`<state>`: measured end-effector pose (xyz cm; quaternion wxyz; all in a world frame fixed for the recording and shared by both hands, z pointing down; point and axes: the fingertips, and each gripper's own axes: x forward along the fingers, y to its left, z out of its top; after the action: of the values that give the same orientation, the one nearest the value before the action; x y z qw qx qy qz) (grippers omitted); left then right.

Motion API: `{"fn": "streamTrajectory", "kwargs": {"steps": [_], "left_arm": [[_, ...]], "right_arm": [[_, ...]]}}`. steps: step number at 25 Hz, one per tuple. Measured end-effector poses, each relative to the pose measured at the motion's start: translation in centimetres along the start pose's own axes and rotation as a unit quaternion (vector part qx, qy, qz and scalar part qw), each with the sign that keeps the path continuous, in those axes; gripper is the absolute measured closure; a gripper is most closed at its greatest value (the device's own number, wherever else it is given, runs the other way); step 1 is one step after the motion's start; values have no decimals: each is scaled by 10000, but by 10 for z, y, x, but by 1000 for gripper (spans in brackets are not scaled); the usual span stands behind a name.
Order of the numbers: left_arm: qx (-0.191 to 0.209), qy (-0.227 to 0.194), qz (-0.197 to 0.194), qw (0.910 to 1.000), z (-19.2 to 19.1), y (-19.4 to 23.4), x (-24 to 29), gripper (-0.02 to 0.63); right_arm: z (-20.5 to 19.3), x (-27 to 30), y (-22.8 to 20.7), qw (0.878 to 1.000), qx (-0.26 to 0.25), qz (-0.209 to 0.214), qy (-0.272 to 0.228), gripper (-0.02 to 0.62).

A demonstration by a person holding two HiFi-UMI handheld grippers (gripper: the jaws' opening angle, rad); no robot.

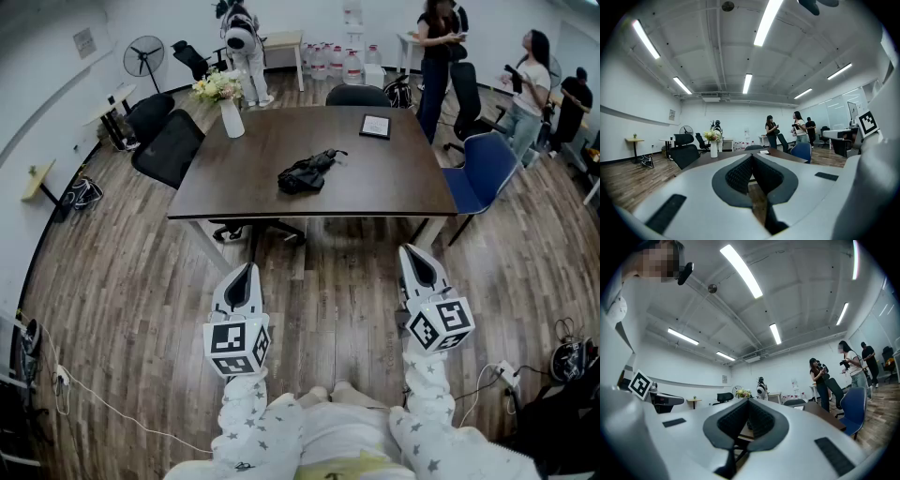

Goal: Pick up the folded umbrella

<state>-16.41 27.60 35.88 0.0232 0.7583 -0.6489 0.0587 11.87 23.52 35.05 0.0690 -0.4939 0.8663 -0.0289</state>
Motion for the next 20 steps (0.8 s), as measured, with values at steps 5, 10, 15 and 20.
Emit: {"fn": "streamTrajectory", "kwargs": {"steps": [5, 10, 15, 20], "left_arm": [[-22, -12, 8, 10000, -2, 1, -2, 580], [-11, -70, 44, 10000, 6, -6, 3, 580], [2, -99, 36, 9999, 6, -17, 6, 580], [-53, -89, 73, 9999, 1, -27, 4, 580]], "right_arm": [[-2, -2, 1, 10000, 14, -2, -19, 574], [5, -1, -8, 9999, 93, 17, -100, 574], [5, -3, -19, 9998, 118, 37, -138, 574], [1, -6, -21, 9998, 114, 136, -93, 574]]}}
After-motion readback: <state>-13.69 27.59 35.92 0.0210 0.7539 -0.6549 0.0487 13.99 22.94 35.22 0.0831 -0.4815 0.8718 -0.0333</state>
